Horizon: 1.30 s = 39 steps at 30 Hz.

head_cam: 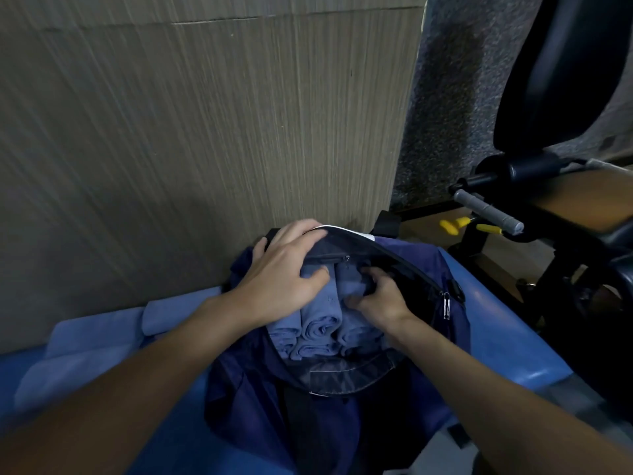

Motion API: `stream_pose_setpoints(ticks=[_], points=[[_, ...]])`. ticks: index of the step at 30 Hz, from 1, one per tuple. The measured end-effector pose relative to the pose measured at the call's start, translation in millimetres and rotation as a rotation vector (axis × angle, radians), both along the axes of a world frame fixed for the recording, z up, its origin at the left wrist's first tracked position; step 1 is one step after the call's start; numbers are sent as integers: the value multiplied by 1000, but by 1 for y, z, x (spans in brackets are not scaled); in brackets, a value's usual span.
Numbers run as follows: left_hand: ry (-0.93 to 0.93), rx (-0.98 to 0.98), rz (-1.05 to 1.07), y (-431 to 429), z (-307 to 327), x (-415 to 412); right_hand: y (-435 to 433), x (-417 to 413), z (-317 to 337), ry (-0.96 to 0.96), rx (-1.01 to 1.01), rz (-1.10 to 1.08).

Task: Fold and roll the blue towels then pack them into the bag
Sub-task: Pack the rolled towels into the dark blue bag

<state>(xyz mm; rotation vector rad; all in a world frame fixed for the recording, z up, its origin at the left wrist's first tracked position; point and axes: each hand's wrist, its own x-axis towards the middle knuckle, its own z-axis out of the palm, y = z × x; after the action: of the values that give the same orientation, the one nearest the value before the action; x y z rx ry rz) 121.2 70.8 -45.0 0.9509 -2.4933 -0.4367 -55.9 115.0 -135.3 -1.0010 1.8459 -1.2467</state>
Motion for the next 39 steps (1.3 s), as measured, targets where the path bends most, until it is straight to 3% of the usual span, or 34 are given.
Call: stream_pose_setpoints(ticks=[2,8,14,23,30,36,39], points=[[9,-7,-4,-3,-2,1,1,-4,0,-2,-8,-16],[16,5,1,-6,-7,2,5,-7,-9,256,-6,-13],[23,-23,7,-8,-12,6,10,-9,-8,148,47,2],[162,47,69,9,-22,34,42,19,13,304,-112,-25],[197,79,205,12,-37,108,48,96,32,120,-256,187],[157,103,498,-6,-67,214,31,182,27,47,-221,419],[11,165,615,-15,-83,260,20,217,19,7,-150,492]])
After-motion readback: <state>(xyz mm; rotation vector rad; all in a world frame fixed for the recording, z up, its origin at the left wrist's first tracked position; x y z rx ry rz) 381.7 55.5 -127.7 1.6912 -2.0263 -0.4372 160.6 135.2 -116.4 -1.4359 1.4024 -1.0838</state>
